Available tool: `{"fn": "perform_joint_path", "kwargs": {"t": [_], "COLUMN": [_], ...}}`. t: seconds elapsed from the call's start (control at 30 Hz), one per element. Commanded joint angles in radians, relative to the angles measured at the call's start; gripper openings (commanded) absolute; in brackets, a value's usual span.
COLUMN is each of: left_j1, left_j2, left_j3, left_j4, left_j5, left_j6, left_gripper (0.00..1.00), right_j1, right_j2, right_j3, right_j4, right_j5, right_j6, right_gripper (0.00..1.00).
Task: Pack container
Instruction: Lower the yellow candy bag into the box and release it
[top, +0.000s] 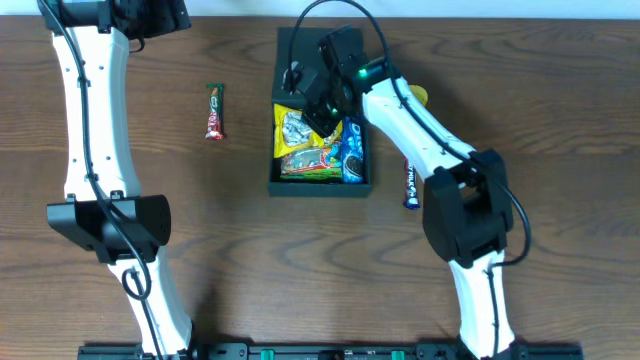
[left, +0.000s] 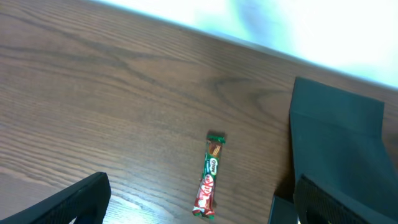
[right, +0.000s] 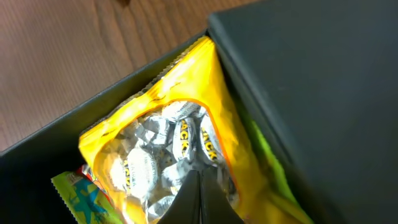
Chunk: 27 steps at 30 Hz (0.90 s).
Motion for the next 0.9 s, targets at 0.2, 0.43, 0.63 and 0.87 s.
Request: {"fn": "perform_joint_path", "kwargs": {"t": [0.2,0.43,0.63,0.87], "left_j1": [0.002,0.002,0.002,0.002], "left_j2": [0.007,0.007,0.007,0.007], "left_j3": [0.005,0.005,0.005,0.005], "left_j4": [-0.007,-0.007,-0.006,-0.007], "left_j5": [0.001,0.001,0.008,0.012], "left_j6": [0.007,0.007,0.006,0.006], "left_gripper": [0.95,0.95,0.95,0.95], "right_j1": [-0.011,-0.024,-0.023,-0.022], "right_j2": [0.002,-0.101,-0.104,-0.002], "right_j3": [0.016,0.106,0.061,0.019], "right_j4": [0.020,-0.011,-0.107,-0.112], "right_j5": [-0.030,-0.032,-0.069,-0.091], "right_j6": [0.014,0.014,-0.013,-0.013], "right_gripper": [0.01,0.01,0.01,0.01]}}
